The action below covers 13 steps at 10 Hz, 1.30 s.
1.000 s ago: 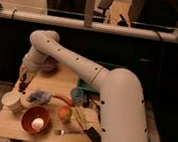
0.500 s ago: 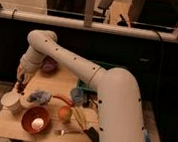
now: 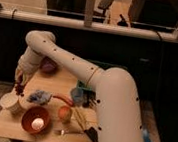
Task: Place grapes in paper cup
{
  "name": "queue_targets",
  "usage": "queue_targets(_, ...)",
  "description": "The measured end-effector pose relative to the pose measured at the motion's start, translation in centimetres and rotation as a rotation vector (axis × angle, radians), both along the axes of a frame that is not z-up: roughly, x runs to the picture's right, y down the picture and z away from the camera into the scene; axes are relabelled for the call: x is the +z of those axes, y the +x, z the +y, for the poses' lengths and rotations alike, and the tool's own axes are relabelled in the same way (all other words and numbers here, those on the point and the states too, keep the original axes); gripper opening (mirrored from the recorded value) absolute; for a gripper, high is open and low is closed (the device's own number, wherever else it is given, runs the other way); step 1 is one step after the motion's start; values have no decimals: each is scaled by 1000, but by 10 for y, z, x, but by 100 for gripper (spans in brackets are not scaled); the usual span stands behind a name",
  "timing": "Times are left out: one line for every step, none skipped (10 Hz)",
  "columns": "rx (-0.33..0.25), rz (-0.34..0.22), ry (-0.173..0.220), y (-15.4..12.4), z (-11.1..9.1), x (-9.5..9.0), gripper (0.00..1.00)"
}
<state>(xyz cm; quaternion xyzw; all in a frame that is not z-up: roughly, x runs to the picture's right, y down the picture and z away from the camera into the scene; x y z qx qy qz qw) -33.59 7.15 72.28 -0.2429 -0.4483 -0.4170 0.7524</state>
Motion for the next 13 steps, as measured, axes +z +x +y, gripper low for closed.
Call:
queue_targets(-6,8,11,2,-7,-4,0)
queue_targets(-15,20,23,4,-15,-10,0)
queue_targets(-26,27,29,5,-18,-13,0)
queue_targets(-41,32,36,3,-21,-17,0)
queue_targets(-53,37,40,3,-22,-18,0)
queue_targets(-64,40,46,2,-25,-21,0)
queue_targets(-85,33,51,-1,-26,-24,0)
queue_targets(-103,23,56,-6,-26,-28,0)
queue_targets(-121,11,59,-12,-25,-31,0)
queue_targets(-140,-3,62,-19,-25,-34,0)
queue_targets(-154,-16,64,-24,-24,-37,0)
queue_targets(-168,-28,66,-29,-22,-38,0)
queue_targets(-178,-37,67,-33,-20,-40,0)
